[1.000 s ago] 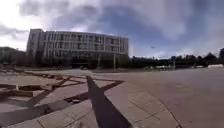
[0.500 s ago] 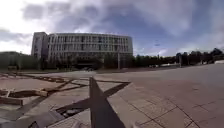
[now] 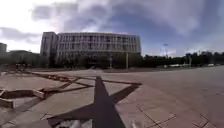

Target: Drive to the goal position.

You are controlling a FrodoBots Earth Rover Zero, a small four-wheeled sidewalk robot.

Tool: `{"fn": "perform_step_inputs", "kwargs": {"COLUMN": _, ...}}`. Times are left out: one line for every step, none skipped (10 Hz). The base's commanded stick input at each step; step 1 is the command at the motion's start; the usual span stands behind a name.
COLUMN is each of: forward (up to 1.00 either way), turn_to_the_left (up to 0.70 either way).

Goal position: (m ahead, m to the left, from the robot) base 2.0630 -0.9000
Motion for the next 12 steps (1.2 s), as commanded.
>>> {"fn": "perform_step_inputs", "kwargs": {"forward": 1.0, "turn_to_the_left": 0.15}}
{"fn": "perform_step_inputs", "kwargs": {"forward": 1.0, "turn_to_the_left": 0.08}}
{"fn": "perform_step_inputs", "kwargs": {"forward": 1.0, "turn_to_the_left": 0.0}}
{"fn": "perform_step_inputs", "kwargs": {"forward": 1.0, "turn_to_the_left": 0.0}}
{"fn": "perform_step_inputs", "kwargs": {"forward": 1.0, "turn_to_the_left": 0.0}}
{"fn": "perform_step_inputs", "kwargs": {"forward": 1.0, "turn_to_the_left": 0.0}}
{"fn": "perform_step_inputs", "kwargs": {"forward": 1.0, "turn_to_the_left": 0.0}}
{"fn": "perform_step_inputs", "kwargs": {"forward": 1.0, "turn_to_the_left": 0.0}}
{"fn": "perform_step_inputs", "kwargs": {"forward": 1.0, "turn_to_the_left": 0.3}}
{"fn": "perform_step_inputs", "kwargs": {"forward": 1.0, "turn_to_the_left": 0.27}}
{"fn": "perform_step_inputs", "kwargs": {"forward": 1.0, "turn_to_the_left": 0.11}}
{"fn": "perform_step_inputs", "kwargs": {"forward": 1.0, "turn_to_the_left": 0.0}}
